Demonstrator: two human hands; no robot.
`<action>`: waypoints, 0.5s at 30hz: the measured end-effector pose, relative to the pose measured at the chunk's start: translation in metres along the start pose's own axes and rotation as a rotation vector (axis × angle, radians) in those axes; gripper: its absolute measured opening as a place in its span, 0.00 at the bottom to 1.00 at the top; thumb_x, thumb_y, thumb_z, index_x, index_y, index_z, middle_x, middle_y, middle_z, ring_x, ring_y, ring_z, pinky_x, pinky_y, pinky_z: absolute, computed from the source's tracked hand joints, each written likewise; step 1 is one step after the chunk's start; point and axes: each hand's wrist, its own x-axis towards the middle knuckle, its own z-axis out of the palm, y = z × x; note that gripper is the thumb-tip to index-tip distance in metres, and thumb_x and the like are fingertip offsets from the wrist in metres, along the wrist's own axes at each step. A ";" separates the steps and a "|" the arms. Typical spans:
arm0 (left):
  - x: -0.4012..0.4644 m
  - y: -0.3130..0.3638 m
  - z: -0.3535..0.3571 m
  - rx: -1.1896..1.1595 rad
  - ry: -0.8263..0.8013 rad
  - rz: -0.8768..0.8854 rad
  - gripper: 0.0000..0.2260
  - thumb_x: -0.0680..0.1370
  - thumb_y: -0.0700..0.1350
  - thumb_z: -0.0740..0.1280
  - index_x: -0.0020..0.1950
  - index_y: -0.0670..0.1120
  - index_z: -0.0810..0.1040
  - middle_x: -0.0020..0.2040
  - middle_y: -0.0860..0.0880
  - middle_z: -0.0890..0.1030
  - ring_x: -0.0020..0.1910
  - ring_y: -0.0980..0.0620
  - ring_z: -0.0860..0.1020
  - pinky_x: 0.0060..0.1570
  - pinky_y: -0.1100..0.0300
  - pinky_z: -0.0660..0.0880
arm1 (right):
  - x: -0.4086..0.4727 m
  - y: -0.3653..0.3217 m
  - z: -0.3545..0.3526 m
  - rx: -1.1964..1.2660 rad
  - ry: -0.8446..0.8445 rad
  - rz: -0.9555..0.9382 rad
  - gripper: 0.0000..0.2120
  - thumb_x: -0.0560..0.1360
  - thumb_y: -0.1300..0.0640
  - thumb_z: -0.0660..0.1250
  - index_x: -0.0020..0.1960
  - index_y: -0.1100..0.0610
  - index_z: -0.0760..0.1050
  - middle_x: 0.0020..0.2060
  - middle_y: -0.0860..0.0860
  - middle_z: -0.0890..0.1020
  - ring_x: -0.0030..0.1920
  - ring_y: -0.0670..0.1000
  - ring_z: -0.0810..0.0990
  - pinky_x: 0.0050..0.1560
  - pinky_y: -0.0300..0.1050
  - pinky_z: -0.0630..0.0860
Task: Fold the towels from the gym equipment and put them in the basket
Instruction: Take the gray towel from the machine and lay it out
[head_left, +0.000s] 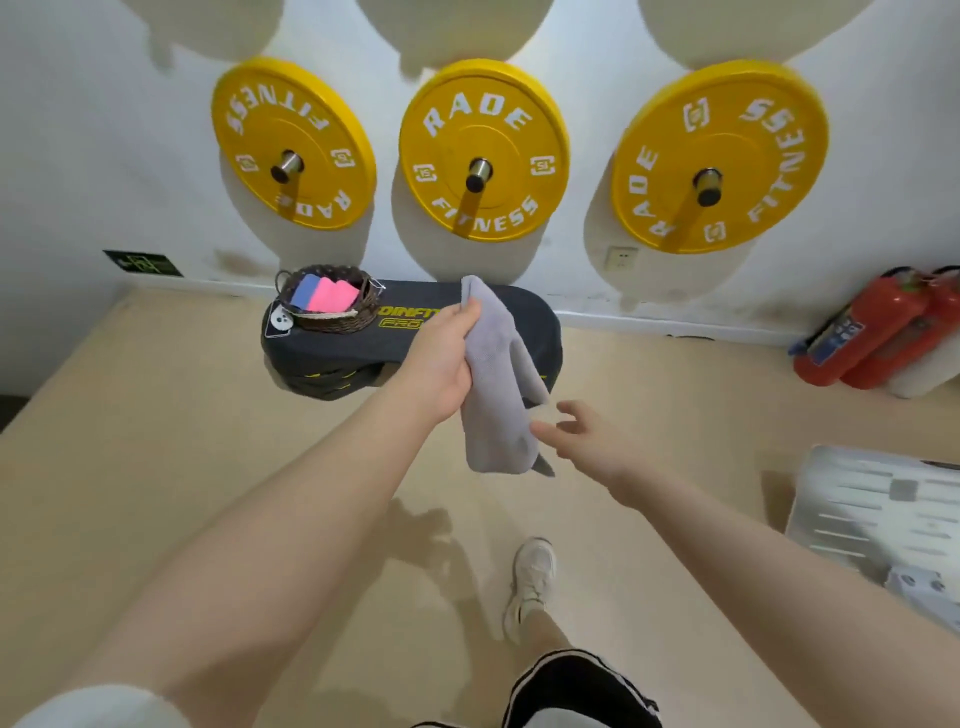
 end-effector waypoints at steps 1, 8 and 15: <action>0.010 0.006 -0.006 -0.009 0.010 0.000 0.10 0.82 0.45 0.56 0.49 0.42 0.75 0.43 0.46 0.79 0.43 0.52 0.78 0.46 0.57 0.74 | 0.016 -0.005 0.000 0.120 -0.013 0.008 0.33 0.75 0.45 0.64 0.74 0.54 0.55 0.62 0.51 0.72 0.63 0.52 0.73 0.61 0.45 0.69; 0.106 0.057 -0.040 -0.031 0.076 -0.005 0.10 0.81 0.45 0.57 0.57 0.40 0.71 0.47 0.42 0.78 0.49 0.46 0.77 0.51 0.54 0.73 | 0.150 -0.086 -0.017 0.545 -0.159 0.060 0.14 0.78 0.49 0.60 0.36 0.49 0.62 0.32 0.47 0.69 0.36 0.48 0.66 0.37 0.40 0.63; 0.178 0.101 -0.058 -0.009 0.128 0.000 0.09 0.81 0.45 0.57 0.48 0.44 0.74 0.40 0.46 0.80 0.41 0.51 0.78 0.44 0.57 0.73 | 0.230 -0.138 -0.015 0.481 -0.172 0.092 0.07 0.74 0.61 0.62 0.39 0.53 0.69 0.33 0.50 0.70 0.33 0.48 0.68 0.35 0.38 0.67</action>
